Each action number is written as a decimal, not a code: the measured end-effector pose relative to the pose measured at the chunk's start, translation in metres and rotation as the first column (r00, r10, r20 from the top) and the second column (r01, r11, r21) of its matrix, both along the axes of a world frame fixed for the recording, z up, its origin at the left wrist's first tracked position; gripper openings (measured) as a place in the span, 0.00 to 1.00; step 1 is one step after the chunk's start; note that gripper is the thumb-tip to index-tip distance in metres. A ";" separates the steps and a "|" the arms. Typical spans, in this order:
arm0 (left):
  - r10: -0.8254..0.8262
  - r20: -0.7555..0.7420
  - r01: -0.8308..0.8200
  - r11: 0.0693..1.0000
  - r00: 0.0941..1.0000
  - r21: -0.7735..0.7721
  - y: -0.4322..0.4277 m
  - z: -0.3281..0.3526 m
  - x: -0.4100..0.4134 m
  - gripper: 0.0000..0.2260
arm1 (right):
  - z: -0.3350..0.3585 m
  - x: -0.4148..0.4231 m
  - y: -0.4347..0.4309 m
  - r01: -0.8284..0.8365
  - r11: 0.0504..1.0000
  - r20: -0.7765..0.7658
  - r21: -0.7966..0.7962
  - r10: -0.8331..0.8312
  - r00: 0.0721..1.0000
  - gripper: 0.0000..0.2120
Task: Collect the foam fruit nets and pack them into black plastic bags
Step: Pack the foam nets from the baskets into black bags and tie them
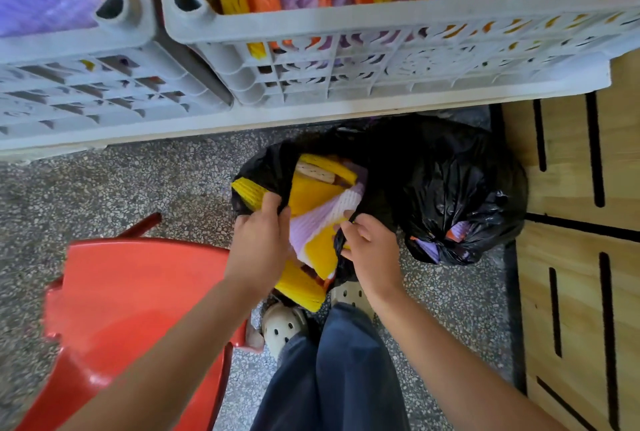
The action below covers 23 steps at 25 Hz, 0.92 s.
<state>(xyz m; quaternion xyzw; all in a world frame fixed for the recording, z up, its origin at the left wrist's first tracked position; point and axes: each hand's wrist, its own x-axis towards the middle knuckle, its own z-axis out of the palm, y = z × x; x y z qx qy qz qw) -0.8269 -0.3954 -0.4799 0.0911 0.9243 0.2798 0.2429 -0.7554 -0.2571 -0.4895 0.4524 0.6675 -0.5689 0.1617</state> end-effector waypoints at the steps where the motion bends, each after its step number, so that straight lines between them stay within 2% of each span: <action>1: -0.061 -0.053 0.063 0.998 0.997 0.028 0.005 0.013 0.004 0.08 | 0.010 0.002 0.000 0.048 0.997 -0.020 -0.057 -0.049 0.999 0.09; 3: -0.137 -0.003 0.136 0.981 0.991 0.136 0.016 0.041 0.010 0.12 | 0.033 0.005 -0.001 0.115 0.982 -0.070 -0.150 -0.127 0.989 0.08; 6: -0.038 0.242 -0.051 0.934 0.970 0.354 0.034 0.074 0.017 0.14 | 0.068 0.012 -0.002 0.137 0.987 -0.147 -0.090 -0.149 0.978 0.05; 9: 0.077 0.565 -0.342 0.859 0.822 0.380 0.052 0.108 0.014 0.16 | 0.101 0.028 0.000 0.152 0.988 -0.235 0.002 -0.147 0.961 0.06; 11: 0.043 0.669 -0.376 0.853 0.742 0.362 0.060 0.127 0.016 0.17 | 0.119 0.038 0.003 0.128 0.987 -0.264 0.093 -0.099 0.959 0.05; 14: -0.031 0.720 -0.346 0.862 0.693 0.370 0.071 0.154 0.031 0.14 | 0.146 0.052 0.012 0.125 0.967 -0.268 0.221 -0.063 0.961 0.12; 18: -0.086 0.750 -0.339 0.854 0.656 0.394 0.090 0.200 0.051 0.17 | 0.182 0.076 0.027 0.059 0.940 -0.239 0.337 0.025 0.971 0.13; 20: -0.099 0.737 -0.301 0.871 0.669 0.389 0.101 0.219 0.060 0.18 | 0.199 0.088 0.034 -0.004 0.900 -0.204 0.436 0.104 0.973 0.14; 22: -0.140 0.704 -0.201 0.904 0.696 0.377 0.112 0.231 0.064 0.16 | 0.219 0.098 0.042 -0.015 0.900 -0.217 0.437 0.121 0.969 0.13; 23: -0.162 0.692 -0.152 0.917 0.704 0.369 0.119 0.237 0.063 0.16 | 0.227 0.103 0.047 0.022 0.931 -0.258 0.364 0.078 0.963 0.13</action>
